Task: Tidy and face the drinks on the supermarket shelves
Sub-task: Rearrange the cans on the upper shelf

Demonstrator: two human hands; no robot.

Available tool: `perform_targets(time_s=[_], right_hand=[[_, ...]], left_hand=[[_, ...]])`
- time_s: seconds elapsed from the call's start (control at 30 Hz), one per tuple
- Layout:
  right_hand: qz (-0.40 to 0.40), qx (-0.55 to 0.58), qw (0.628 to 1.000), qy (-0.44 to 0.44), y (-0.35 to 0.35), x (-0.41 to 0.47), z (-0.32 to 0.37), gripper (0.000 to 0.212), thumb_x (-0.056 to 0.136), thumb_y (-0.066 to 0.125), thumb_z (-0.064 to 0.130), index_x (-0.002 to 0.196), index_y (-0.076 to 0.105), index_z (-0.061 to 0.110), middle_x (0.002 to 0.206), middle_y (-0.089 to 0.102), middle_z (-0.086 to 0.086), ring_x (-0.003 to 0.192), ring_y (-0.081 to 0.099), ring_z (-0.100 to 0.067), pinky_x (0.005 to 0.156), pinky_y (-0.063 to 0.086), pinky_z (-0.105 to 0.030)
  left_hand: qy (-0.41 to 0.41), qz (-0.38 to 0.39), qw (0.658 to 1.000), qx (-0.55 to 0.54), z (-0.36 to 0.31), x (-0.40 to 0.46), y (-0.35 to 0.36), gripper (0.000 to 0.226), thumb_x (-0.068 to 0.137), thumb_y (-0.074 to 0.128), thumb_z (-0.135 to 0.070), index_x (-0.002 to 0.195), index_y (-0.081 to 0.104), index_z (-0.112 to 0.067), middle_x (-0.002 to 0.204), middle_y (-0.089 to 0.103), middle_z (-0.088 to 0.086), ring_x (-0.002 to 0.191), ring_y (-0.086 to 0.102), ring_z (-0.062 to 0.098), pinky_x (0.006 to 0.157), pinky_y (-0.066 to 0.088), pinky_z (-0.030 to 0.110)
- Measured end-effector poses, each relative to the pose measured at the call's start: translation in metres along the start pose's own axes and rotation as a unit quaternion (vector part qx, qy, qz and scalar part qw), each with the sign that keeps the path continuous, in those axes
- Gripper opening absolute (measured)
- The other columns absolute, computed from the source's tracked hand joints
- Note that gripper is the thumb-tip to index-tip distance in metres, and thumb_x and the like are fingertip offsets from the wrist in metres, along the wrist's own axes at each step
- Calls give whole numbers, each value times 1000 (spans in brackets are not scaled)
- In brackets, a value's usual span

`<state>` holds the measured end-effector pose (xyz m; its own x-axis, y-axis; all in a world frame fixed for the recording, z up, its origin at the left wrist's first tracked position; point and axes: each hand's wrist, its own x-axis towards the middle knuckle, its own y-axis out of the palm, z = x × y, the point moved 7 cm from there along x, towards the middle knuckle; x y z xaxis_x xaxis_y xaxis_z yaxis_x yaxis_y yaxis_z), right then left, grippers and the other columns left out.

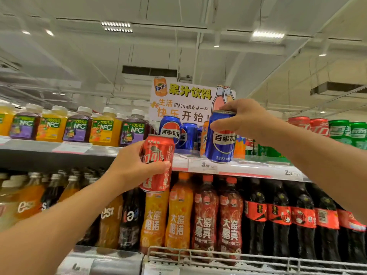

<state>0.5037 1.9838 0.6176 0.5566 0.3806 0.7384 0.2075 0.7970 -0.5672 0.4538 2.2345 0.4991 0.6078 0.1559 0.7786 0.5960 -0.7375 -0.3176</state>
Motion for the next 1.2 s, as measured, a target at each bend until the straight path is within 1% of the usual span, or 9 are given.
perform_targets(time_s=[0.07,0.13,0.27,0.43,0.6,0.77,0.9,1.1,1.2], right_hand=[[-5,-6,1000,12,10,12,13,35,72,82,33,101,66,20,89,73,0,82,70,-17,70,61,-37],[-14,-8,1000,26,21,24,23,44,75,81,32,112,62,17,94,72,-1,82,70,-15,65,59,-32],[-35,-17,998,56,38,45,33,49,77,80,30,119,59,16,94,69,-1,79,67,-12,53,52,-23],[-44,-69,993,90,50,68,31,47,79,79,27,119,60,11,101,70,-8,89,69,-22,72,59,-36],[-39,-99,987,121,59,83,21,48,78,78,31,118,60,10,102,69,-7,90,67,-21,76,60,-41],[-27,-141,984,107,76,91,20,53,79,77,32,125,59,15,97,63,1,81,61,-13,56,52,-27],[0,-185,976,118,86,96,14,32,80,75,33,105,65,17,87,69,0,74,65,-13,51,49,-25],[66,-238,959,142,86,99,11,37,85,71,39,112,63,15,86,69,0,79,68,-15,57,55,-28],[86,-269,948,147,89,101,12,47,87,67,42,125,58,15,105,68,-3,92,66,-19,76,57,-36]], left_hand=[[0,-5,1000,-4,10,4,-19,42,65,85,-41,98,59,-36,86,72,-13,79,68,0,65,52,23],[0,3,1000,-17,19,8,-31,43,64,85,-41,98,59,-36,85,72,-14,79,68,-1,65,52,24],[8,27,999,-44,36,13,-41,47,63,86,-42,101,59,-36,88,72,-15,81,69,1,70,55,27],[22,38,996,-80,45,13,-43,63,47,77,-64,102,59,-38,91,69,-26,83,68,-3,66,53,21],[20,25,996,-86,48,13,-42,61,47,73,-68,99,60,-39,88,70,-24,80,67,-4,67,55,24],[15,36,996,-78,47,15,-41,61,48,73,-69,99,59,-40,88,68,-27,80,67,-6,65,53,20],[14,38,996,-75,47,15,-40,62,47,72,-69,100,58,-39,87,70,-21,80,66,-7,64,52,19],[17,36,997,-70,47,15,-40,61,51,74,-65,104,59,-37,89,70,-16,80,68,-1,67,53,21],[20,36,997,-68,48,15,-39,59,53,74,-62,105,58,-37,91,70,-15,81,68,1,67,53,21]])
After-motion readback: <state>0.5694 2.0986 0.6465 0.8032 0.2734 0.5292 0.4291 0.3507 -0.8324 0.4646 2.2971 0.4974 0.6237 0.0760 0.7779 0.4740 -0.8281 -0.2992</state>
